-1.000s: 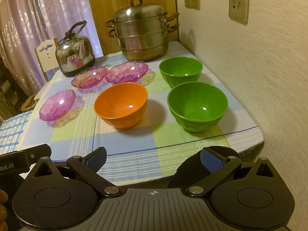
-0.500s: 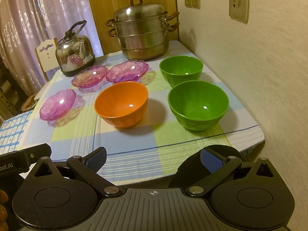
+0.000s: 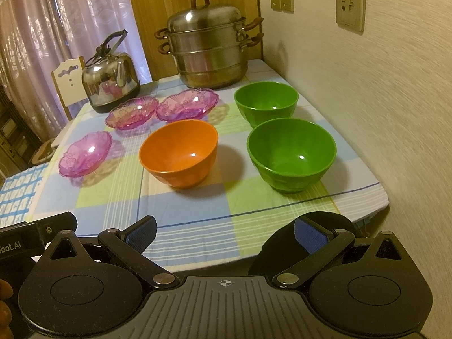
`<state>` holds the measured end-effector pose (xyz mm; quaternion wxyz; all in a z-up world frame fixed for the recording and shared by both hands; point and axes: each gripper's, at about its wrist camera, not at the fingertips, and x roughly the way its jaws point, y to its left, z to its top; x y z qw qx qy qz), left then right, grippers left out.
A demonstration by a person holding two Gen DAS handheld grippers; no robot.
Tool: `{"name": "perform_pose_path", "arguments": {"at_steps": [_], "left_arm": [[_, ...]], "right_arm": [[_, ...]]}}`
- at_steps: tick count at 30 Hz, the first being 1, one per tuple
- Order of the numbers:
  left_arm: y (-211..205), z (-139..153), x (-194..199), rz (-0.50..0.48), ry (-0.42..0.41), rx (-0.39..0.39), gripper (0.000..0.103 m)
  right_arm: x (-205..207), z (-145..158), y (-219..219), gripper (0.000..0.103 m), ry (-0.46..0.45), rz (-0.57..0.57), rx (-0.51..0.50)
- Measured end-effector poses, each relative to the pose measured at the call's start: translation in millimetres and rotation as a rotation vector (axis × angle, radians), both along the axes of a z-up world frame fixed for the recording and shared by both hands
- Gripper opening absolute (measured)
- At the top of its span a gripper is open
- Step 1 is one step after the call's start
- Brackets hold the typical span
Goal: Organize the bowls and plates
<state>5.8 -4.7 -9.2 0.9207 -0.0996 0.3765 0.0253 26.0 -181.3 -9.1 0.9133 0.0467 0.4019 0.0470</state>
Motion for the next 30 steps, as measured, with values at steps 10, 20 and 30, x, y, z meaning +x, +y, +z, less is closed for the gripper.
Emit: {"name": "perform_pose_path", "arguments": {"at_steps": [10,20,30], "left_arm": [[-0.6,-0.2,-0.7,-0.002,-0.001,0.002,0.103],[-1.2,-0.2,-0.4,0.0,-0.001,0.003,0.103],[-0.9,-2.4,-1.6,0.002,-0.004,0.006,0.103]], "right_arm": [[-0.5,-0.3,1.0,0.103,0.001,0.001,0.001],[-0.8,-0.4,1.6,0.103,0.001,0.001,0.0],[-1.7,-0.9,2.8,0.103,0.001,0.001,0.001]]}}
